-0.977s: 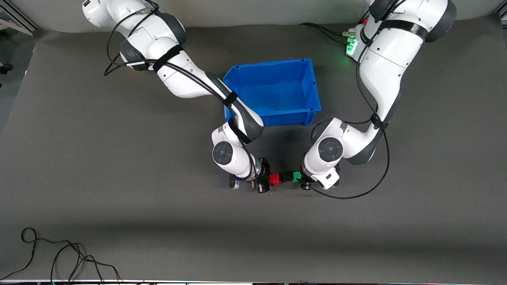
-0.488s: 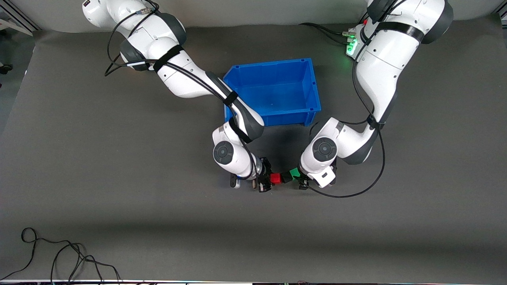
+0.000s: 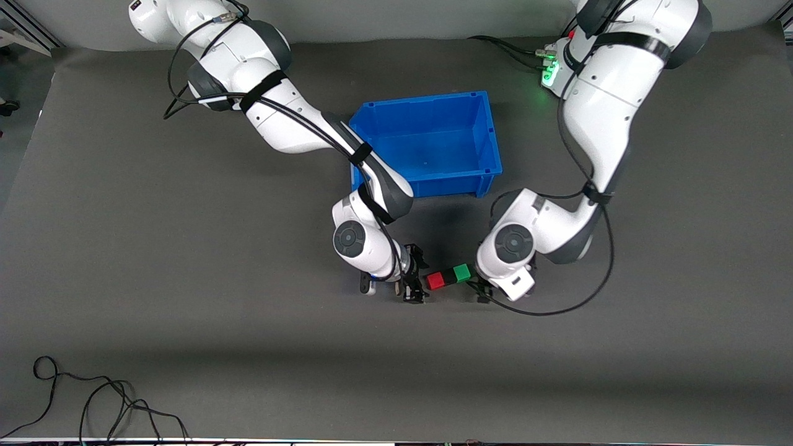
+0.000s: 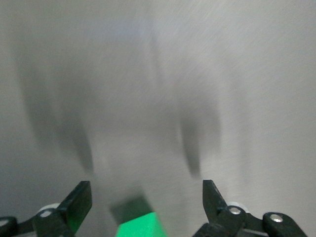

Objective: Attach green and red cubes to black cube

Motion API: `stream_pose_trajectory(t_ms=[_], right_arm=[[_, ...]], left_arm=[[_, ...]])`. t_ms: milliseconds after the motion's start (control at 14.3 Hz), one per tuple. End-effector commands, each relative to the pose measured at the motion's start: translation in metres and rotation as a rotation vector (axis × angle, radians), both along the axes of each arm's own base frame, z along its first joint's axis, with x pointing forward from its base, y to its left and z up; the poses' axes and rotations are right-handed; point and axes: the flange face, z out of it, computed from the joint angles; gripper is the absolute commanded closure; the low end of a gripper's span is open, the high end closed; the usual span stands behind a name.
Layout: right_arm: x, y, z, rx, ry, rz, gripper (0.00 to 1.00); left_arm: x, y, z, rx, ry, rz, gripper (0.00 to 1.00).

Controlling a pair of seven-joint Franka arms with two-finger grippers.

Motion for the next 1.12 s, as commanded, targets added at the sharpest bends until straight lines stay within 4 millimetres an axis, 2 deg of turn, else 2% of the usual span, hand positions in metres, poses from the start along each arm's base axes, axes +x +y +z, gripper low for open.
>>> stream_pose_trajectory(t_ms=[0, 70, 140, 279, 419, 698, 837, 977, 1047], right_arm=[[0.008, -0.001, 0.031, -0.009, 0.012, 0.011, 0.0], [0.01, -0.005, 0.052, -0.025, 0.026, 0.036, 0.0], [0.019, -0.018, 0.075, -0.063, -0.005, 0.061, 0.0], [0.019, -0.034, 0.094, -0.147, -0.046, 0.151, 0.0], [0.019, -0.059, 0.117, -0.16, -0.061, 0.212, 0.0], [0.034, -0.144, 0.179, -0.185, -0.017, 0.41, 0.0], [0.035, -0.172, 0.194, -0.178, -0.009, 0.612, 0.0], [0.04, -0.203, 0.213, -0.175, -0.015, 0.673, 0.0], [0.038, -0.222, 0.231, -0.178, 0.006, 0.671, 0.0]], left_arm=[[0.039, 0.044, 0.057, 0.018, -0.036, 0.021, 0.0], [0.049, 0.062, 0.071, 0.018, -0.048, 0.031, 0.0], [0.058, 0.082, 0.085, 0.02, -0.06, 0.04, 0.0], [0.07, 0.119, 0.118, 0.019, -0.106, 0.052, 0.0], [0.078, 0.153, 0.138, 0.024, -0.132, 0.021, 0.0], [0.075, 0.211, 0.165, 0.065, -0.069, -0.142, 0.0], [0.072, 0.241, 0.177, 0.075, -0.04, -0.216, 0.0], [0.07, 0.263, 0.185, 0.078, -0.024, -0.284, 0.0], [0.069, 0.276, 0.189, 0.079, -0.017, -0.314, 0.0]])
